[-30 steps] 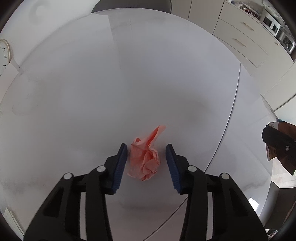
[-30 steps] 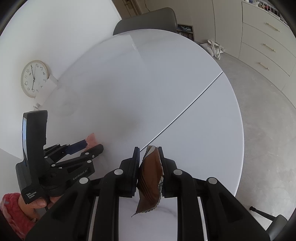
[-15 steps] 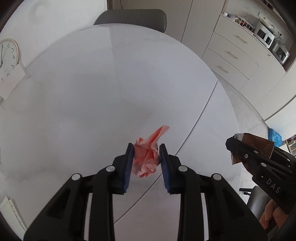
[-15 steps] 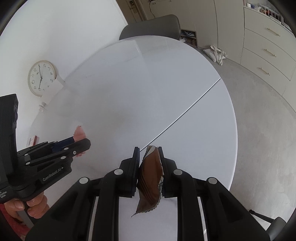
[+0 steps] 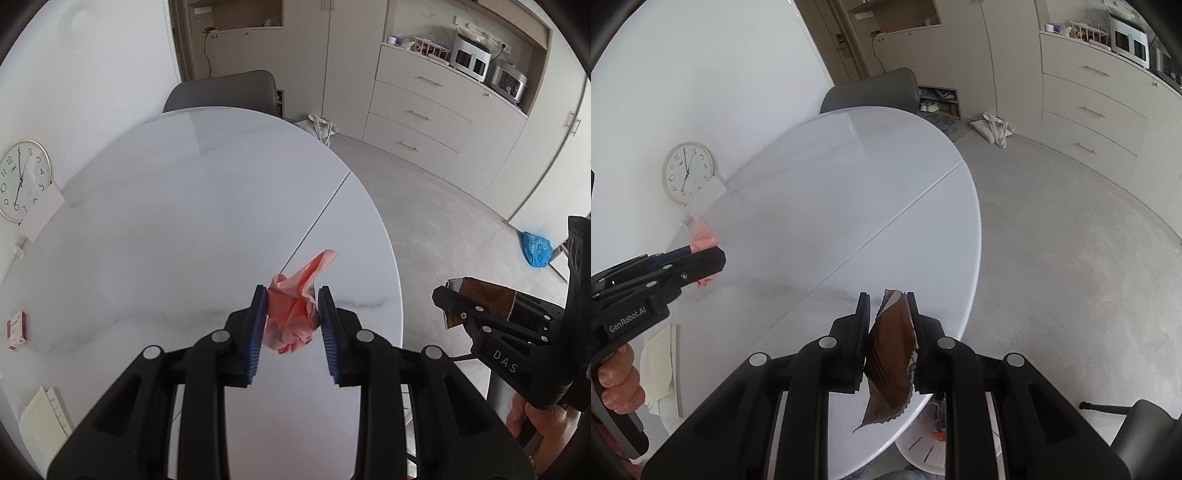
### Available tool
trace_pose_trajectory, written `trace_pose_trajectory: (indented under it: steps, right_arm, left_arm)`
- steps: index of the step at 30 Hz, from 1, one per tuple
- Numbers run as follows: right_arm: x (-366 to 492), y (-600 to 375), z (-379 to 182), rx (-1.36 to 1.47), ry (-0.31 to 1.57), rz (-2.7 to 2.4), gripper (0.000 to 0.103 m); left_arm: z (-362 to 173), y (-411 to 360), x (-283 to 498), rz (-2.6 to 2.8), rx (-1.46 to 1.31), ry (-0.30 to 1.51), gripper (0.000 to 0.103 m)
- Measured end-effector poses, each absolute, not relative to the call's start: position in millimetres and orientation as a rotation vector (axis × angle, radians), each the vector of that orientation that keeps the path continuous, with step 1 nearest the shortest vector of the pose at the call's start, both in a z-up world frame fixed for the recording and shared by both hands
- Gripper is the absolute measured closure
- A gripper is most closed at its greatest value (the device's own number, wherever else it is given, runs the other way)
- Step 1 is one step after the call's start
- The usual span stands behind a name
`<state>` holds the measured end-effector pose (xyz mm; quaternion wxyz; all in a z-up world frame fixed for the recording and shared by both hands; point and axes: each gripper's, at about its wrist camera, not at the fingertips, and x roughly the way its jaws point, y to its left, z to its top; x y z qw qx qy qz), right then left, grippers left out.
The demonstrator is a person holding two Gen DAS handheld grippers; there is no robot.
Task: Collect trash
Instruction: 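Carry the brown wrapper and pink paper over the white bin with both tools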
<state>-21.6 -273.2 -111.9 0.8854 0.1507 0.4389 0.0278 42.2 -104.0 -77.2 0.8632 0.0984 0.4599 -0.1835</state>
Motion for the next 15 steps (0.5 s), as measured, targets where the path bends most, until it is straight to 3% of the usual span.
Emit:
trace_pose_trajectory:
  steps: [15]
  right_arm:
    - [-95.0,-306.8,-146.6,0.382,0.971,-0.043,0.083]
  left_arm:
    - [-67.5,-133.9,-15.0,-0.481,0.279,0.934,0.075]
